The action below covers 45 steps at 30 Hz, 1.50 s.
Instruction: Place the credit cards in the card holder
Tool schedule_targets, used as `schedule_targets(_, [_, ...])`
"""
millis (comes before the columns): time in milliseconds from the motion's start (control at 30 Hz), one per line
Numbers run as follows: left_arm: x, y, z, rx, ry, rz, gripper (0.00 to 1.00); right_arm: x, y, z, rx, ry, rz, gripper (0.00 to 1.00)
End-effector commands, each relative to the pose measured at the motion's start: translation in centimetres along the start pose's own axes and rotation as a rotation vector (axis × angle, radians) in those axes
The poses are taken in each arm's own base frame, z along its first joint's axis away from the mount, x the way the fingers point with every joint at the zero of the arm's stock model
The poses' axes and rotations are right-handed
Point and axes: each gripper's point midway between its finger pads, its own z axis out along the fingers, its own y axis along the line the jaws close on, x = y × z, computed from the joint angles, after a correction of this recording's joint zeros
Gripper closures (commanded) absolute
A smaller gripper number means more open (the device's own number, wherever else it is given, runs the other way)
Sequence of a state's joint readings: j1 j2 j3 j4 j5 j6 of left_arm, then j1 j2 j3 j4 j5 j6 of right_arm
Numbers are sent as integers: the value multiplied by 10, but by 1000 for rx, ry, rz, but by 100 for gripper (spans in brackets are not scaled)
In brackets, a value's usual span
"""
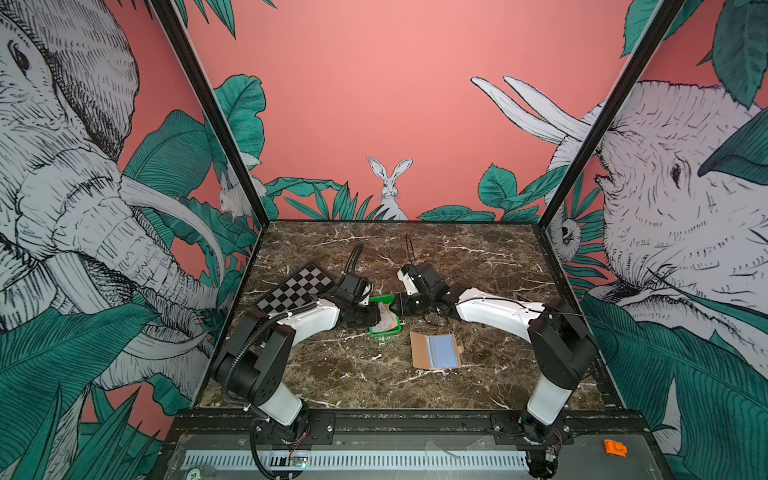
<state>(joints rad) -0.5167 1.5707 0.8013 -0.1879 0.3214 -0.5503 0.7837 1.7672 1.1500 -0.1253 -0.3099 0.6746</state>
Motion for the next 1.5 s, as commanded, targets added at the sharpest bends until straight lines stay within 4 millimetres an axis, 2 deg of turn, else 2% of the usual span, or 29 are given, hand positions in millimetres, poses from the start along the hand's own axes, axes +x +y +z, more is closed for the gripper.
schedule_targets(0, [9,6,3,-21,23,-10,85,3,7,9,-45,7,30,75])
schedule_targets(67, [8,6,2,-21,20,-10,85,5,6,13,-48,17,33,78])
schedule_targets(433, [8,5,3,-13,15,-14,85,19,-4,21,0,73,40,81])
schedule_targets(667, [8,4,2,-7,8,-15,84,27,-2,27,-2,100,42,83])
schedule_targets(900, [8,3,0,2,-2,-19,85,26,3,25,-18,83,52,93])
schedule_targets(1033, [2,-4,-14,12,-45,-11,84,23,3,18,-4,58,51,100])
schedule_targets(1200, [-7,-18,-43,44,-119,25,80,21,4,4,7,29,52,100])
schedule_targets(1467, [-1,-41,-74,171,-189,71,76,16,15,-26,-44,-49,68,100])
